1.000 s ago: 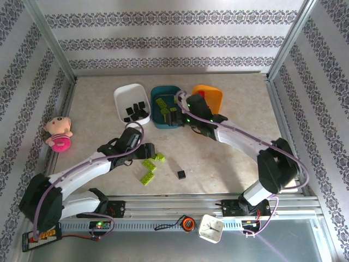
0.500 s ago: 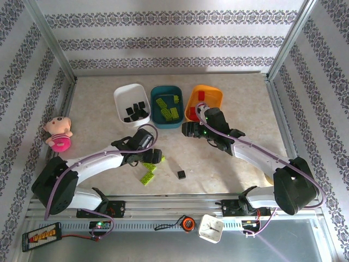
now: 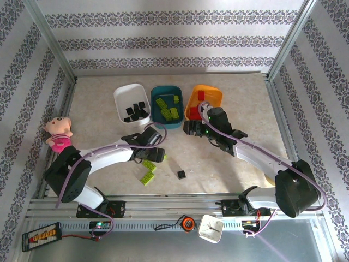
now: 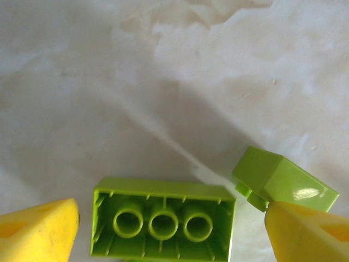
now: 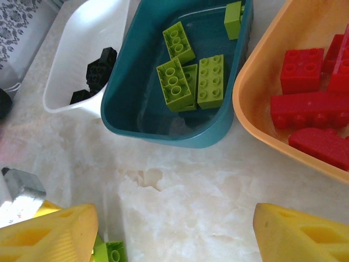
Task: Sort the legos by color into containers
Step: Move the lego to the center of the table, then pick up the lego from the middle-left of the table.
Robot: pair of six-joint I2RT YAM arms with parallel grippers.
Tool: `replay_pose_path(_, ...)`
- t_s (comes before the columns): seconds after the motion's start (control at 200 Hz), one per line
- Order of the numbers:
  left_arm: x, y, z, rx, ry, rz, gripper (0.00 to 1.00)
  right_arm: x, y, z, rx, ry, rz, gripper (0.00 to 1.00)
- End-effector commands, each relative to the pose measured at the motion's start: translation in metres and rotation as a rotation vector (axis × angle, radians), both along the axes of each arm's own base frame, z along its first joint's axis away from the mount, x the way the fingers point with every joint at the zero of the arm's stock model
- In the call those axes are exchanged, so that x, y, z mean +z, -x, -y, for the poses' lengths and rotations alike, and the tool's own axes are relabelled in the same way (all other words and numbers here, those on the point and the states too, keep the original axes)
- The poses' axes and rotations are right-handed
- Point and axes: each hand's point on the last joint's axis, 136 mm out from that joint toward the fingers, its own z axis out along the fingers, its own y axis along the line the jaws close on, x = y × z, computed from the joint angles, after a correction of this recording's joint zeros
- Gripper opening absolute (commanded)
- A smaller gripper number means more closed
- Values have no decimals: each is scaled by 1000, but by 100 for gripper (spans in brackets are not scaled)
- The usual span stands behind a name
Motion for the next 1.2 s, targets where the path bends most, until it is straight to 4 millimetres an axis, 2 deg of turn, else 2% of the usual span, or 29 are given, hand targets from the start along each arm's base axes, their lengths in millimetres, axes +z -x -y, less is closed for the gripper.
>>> replay_pose_path(0.0,-15,0,1,-47,-53,-22,84,8,1,4,-6,-29,23,76)
replay_pose_path(0.055,-18,0,2,-47,-61,-36,81,8,2,6,-10,-30,24,76)
replay_pose_path(0.18,-20,5,-4,-29,-82,-51,83,6,3,8,-11,-32,19,76)
replay_pose_path(0.265,-1,7,-1,-36,-63,7,84,4,3,9,-14,-31,16,76)
replay_pose_path(0.375,35,6,5,-49,-29,92,87,6,2,9,-17,-37,18,76)
replay_pose_path(0.47,48,8,5,-55,-12,102,89,9,2,8,-13,-48,22,76)
replay_pose_path(0.55,41,13,1,-62,-29,77,91,8,2,8,-14,-50,21,76)
replay_pose_path(0.705,10,23,-6,-66,-83,-5,94,4,5,9,-16,-50,12,76)
replay_pose_path(0.924,-6,11,-3,-65,-95,-8,96,8,6,12,-23,-53,24,77)
replay_pose_path(1.199,-23,3,-2,-76,-121,-43,78,10,8,17,-35,-52,30,77)
